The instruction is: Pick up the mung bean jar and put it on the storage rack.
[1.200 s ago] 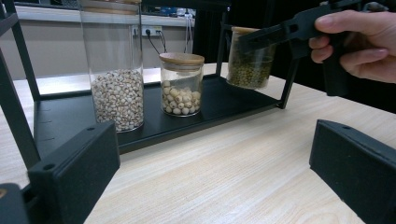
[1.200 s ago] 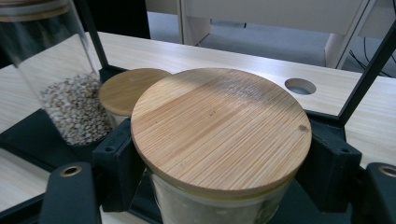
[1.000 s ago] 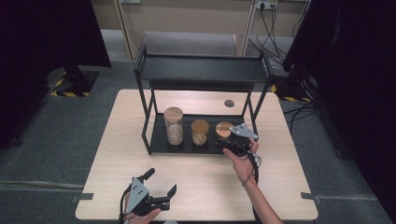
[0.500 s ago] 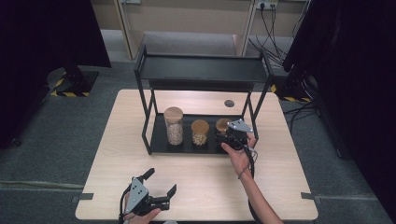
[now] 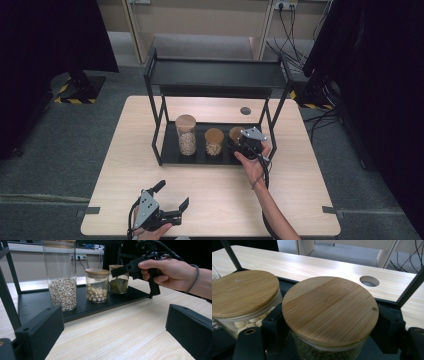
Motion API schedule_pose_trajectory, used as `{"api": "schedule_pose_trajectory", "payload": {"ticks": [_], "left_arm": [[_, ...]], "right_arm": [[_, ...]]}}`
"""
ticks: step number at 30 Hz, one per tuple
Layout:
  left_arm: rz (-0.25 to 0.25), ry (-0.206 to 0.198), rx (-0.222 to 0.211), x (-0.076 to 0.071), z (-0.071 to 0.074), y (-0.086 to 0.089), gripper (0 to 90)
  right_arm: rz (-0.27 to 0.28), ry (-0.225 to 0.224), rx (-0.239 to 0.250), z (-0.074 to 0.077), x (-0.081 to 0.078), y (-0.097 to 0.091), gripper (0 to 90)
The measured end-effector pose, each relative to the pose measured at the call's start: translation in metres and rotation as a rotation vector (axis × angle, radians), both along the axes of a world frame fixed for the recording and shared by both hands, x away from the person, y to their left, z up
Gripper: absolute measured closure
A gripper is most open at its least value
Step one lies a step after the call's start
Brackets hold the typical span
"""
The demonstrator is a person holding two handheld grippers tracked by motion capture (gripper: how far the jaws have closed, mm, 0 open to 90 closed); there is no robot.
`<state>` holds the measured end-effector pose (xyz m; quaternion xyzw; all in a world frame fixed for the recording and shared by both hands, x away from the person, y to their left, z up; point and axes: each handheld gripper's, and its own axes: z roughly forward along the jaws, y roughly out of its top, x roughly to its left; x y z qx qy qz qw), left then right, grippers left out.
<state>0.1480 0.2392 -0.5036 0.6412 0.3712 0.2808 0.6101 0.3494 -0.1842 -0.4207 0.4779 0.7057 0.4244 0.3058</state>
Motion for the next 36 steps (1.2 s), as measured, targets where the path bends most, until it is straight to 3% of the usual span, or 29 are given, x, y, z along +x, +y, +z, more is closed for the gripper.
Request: {"api": "schedule_pose_trajectory", "payload": {"ticks": [13,22,28,36], "left_arm": [[0.0,-0.002,-0.001,0.0,0.0,0.0,1.2],[0.0,-0.004,0.001,0.0,0.0,0.0,1.1],[-0.001,-0.004,0.003,0.0,0.0,0.0,1.2],[-0.001,-0.003,0.004,0.0,0.0,0.0,1.2]], "right_arm": [[0.008,0.011,-0.016,-0.005,0.002,0.004,25.6],[-0.003,0.002,0.0,-0.011,0.0,0.002,24.4],[-0.022,-0.007,0.021,-0.003,-0.008,0.001,11.7],[-0.026,-0.008,0.05,0.001,-0.016,-0.005,4.7]]}}
